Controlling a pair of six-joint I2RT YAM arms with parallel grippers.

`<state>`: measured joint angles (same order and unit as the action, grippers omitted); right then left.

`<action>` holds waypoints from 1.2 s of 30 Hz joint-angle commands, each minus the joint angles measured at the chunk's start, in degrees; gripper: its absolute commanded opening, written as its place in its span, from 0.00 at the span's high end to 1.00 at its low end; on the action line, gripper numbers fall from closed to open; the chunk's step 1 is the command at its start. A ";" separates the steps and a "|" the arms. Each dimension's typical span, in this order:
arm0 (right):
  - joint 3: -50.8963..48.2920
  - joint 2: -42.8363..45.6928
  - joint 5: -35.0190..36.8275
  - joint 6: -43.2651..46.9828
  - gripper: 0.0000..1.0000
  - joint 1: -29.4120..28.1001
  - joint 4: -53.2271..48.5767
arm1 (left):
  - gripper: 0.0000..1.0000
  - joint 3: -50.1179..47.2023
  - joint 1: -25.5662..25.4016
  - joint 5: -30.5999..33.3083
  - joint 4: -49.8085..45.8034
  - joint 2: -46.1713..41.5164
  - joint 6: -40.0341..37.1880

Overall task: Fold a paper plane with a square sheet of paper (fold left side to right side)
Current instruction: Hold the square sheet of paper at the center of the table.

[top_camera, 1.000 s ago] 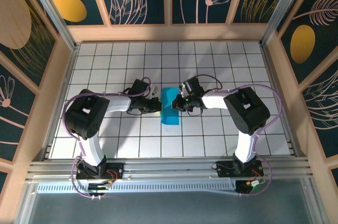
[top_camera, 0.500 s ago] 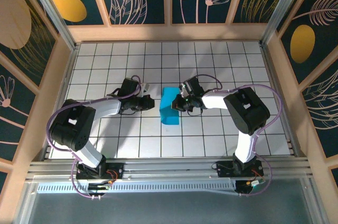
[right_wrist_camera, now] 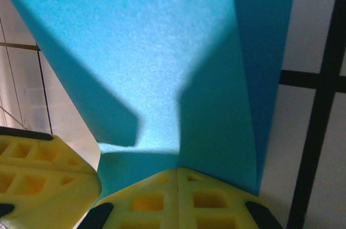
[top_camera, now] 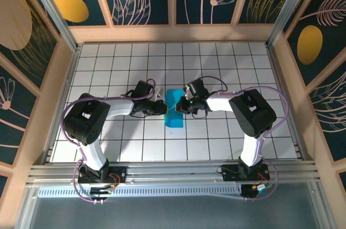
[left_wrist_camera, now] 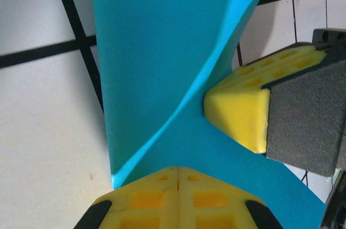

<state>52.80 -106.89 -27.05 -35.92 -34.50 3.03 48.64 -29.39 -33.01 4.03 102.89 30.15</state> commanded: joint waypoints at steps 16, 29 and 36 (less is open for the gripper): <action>-1.61 -3.24 5.69 1.64 1.00 -0.47 -9.83 | 1.00 2.82 -0.05 0.43 -3.04 5.29 -3.05; 2.26 -1.77 2.86 1.32 1.00 -0.55 -8.31 | 1.00 3.00 -0.06 3.37 -5.65 7.34 -4.05; 3.33 1.13 1.78 0.87 1.00 -0.52 -5.84 | 1.00 3.40 -0.06 3.84 -6.21 7.85 -3.88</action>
<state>55.02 -107.00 -26.83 -34.89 -34.61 -0.47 52.31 -29.36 -33.01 1.26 107.44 27.59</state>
